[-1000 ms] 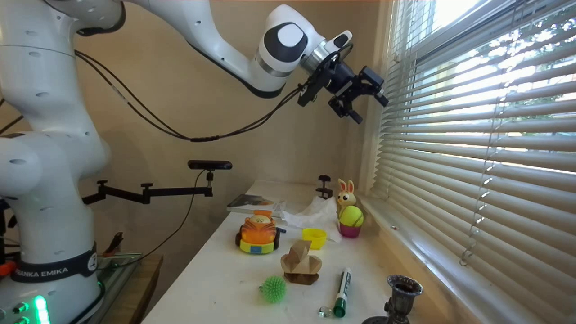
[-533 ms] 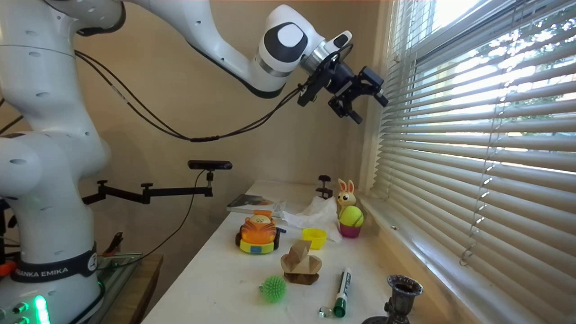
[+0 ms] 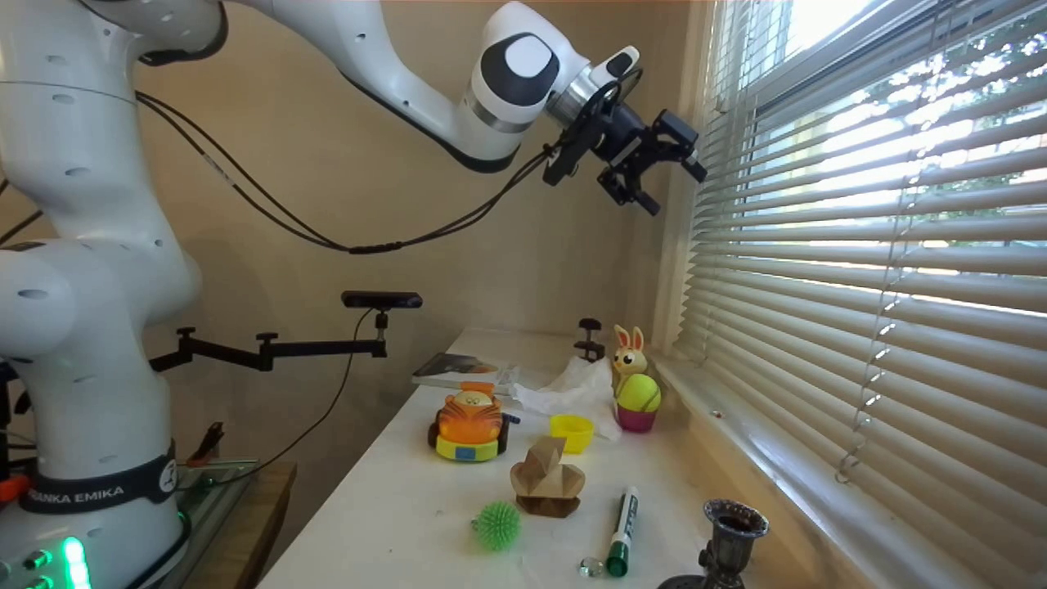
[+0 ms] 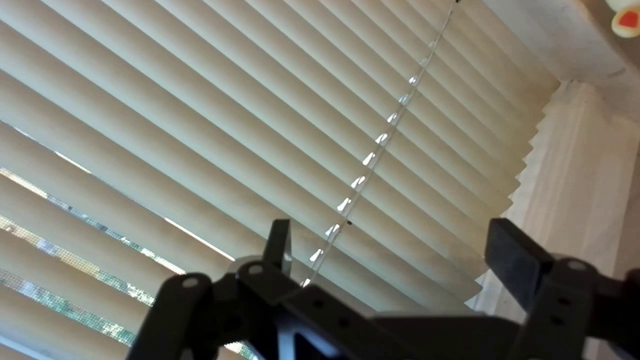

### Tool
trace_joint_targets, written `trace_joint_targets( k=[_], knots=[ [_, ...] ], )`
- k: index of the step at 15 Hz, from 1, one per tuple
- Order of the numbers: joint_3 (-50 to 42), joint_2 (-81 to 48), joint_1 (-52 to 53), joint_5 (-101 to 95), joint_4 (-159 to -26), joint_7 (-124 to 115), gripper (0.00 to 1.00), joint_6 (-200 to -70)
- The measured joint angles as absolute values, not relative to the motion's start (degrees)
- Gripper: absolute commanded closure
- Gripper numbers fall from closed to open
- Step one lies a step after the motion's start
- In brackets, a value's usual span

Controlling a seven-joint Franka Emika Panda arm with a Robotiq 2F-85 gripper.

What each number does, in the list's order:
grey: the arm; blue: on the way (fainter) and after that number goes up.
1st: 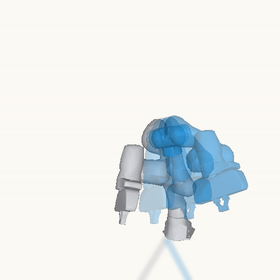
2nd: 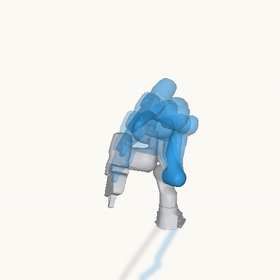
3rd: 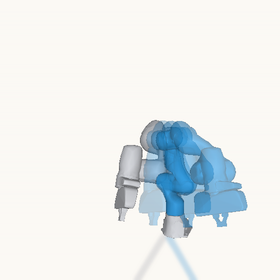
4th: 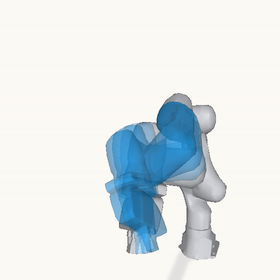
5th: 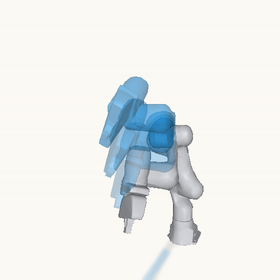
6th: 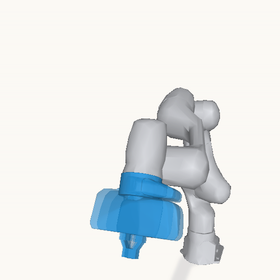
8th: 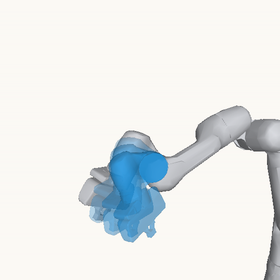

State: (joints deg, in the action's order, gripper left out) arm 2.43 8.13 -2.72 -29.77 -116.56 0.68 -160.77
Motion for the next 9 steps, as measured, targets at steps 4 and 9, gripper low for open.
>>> trace_joint_targets(
  k=[4,9],
  knots=[
    [2.5,8.2,-2.7,-29.8,-116.3,0.7,0.00,-160.8],
    [2.5,8.2,-2.7,-30.0,-114.9,0.8,0.00,-160.8]
  ],
)
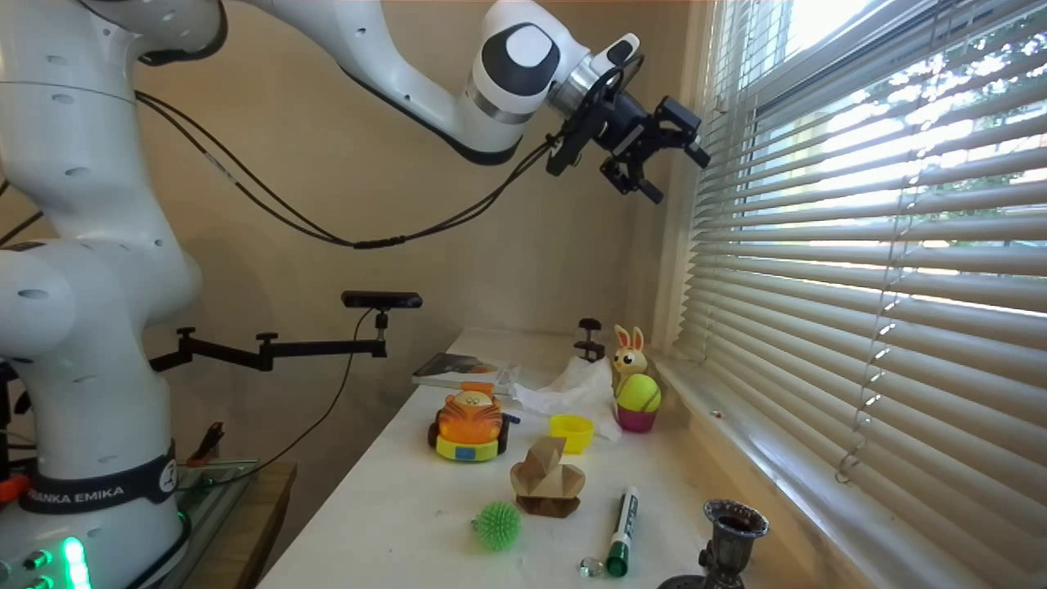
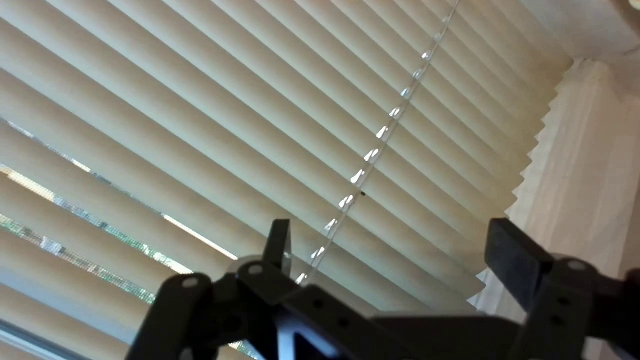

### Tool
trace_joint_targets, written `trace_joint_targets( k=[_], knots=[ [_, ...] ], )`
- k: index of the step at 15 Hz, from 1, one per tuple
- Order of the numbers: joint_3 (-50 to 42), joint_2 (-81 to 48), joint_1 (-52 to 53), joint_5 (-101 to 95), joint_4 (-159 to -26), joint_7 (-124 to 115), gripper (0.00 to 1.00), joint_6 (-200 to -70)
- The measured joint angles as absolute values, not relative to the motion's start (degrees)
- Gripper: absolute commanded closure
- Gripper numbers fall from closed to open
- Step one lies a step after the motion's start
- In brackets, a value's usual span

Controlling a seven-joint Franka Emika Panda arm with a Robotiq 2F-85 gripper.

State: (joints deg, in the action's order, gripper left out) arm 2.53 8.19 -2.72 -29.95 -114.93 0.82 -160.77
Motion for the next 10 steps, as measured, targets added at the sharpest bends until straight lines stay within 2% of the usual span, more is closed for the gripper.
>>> trace_joint_targets(
  k=[10],
  knots=[
    [2.6,7.1,-2.8,-32.8,-110.8,0.8,0.00,-163.6]
  ],
)
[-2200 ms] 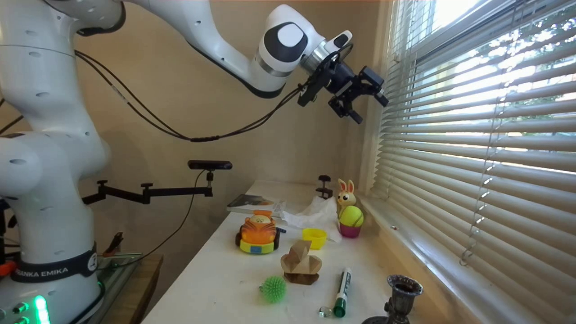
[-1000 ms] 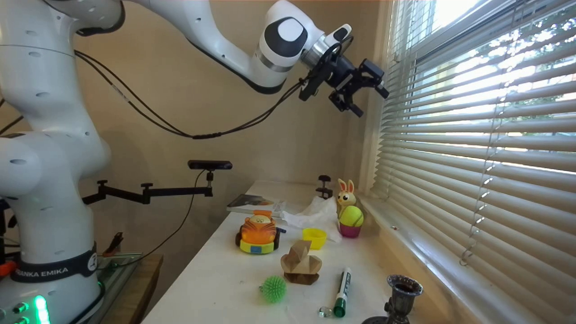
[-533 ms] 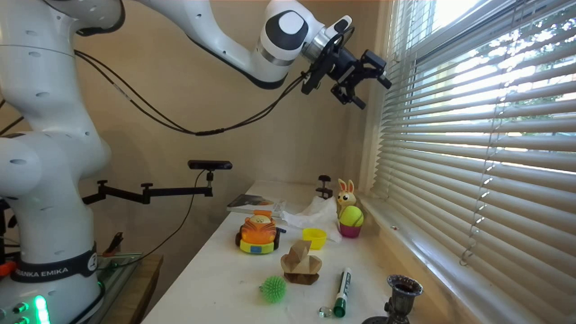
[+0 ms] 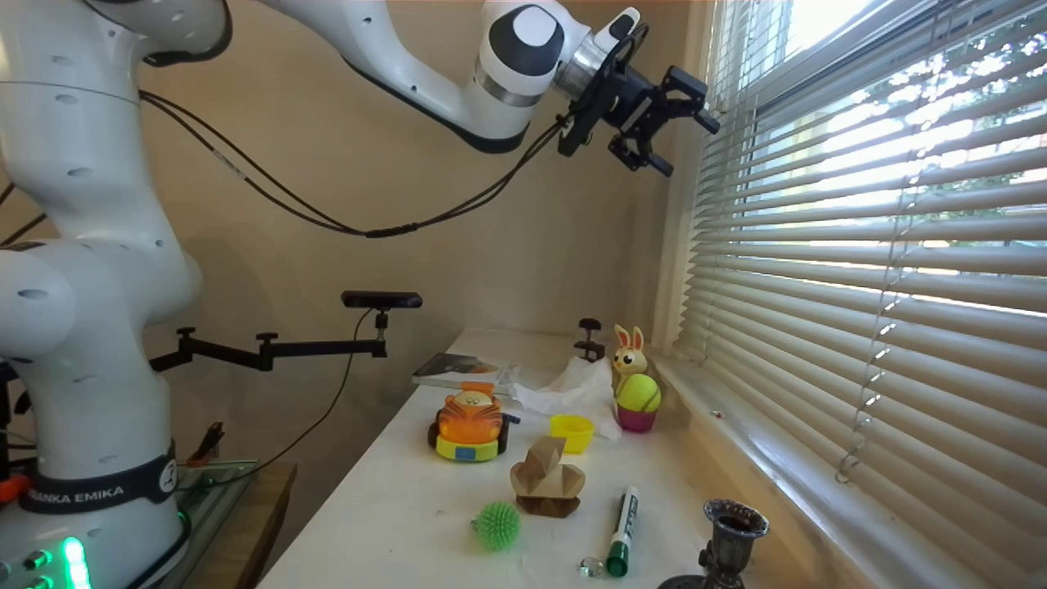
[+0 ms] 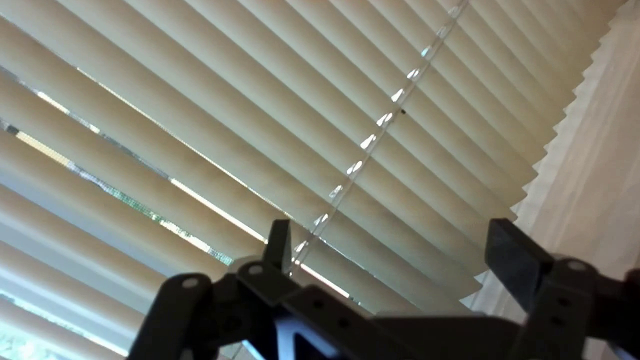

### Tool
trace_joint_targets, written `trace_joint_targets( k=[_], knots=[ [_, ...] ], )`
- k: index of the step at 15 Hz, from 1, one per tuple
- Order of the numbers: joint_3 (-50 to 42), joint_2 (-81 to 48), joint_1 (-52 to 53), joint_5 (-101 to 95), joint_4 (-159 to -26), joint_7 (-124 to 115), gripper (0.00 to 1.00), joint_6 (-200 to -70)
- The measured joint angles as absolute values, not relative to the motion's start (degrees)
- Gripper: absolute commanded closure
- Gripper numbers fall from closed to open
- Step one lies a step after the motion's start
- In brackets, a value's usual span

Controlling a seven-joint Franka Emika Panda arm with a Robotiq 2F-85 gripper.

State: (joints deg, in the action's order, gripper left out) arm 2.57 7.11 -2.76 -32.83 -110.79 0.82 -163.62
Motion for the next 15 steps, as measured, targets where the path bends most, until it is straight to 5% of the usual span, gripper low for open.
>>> trace_joint_targets(
  k=[15],
  knots=[
    [2.7,6.2,-6.6,-45.3,-108.1,-16.5,0.00,-174.3]
  ],
)
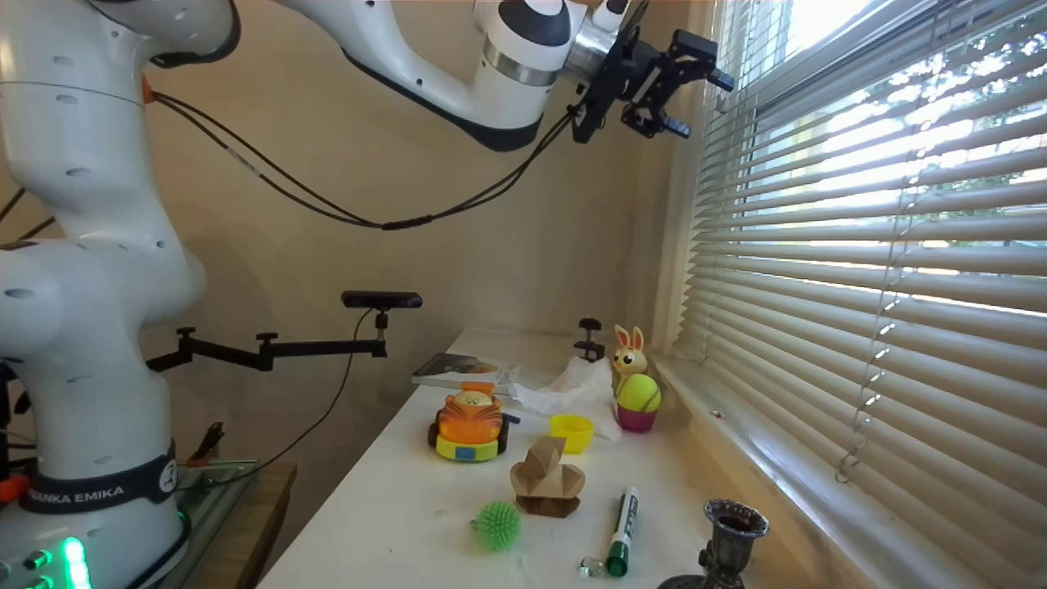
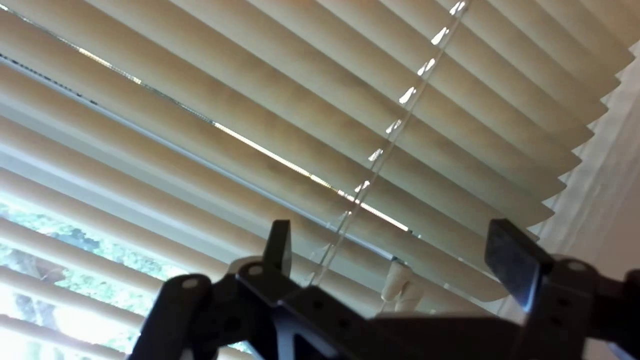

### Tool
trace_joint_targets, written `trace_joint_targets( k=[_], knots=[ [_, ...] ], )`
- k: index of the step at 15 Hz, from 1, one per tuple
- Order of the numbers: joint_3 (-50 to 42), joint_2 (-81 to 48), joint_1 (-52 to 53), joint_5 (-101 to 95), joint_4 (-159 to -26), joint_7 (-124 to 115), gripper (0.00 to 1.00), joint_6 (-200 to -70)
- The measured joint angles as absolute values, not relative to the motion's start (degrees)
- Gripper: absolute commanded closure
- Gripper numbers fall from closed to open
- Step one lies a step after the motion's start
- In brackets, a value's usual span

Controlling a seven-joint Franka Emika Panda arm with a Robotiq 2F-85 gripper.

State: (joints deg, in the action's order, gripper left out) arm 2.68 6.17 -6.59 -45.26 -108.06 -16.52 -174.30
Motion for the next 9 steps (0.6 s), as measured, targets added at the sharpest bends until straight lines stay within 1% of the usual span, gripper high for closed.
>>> trace_joint_targets(
  k=[9],
  knots=[
    [3.9,3.8,-6.6,-49.7,-105.4,-21.8,0.00,-175.2]
  ],
)
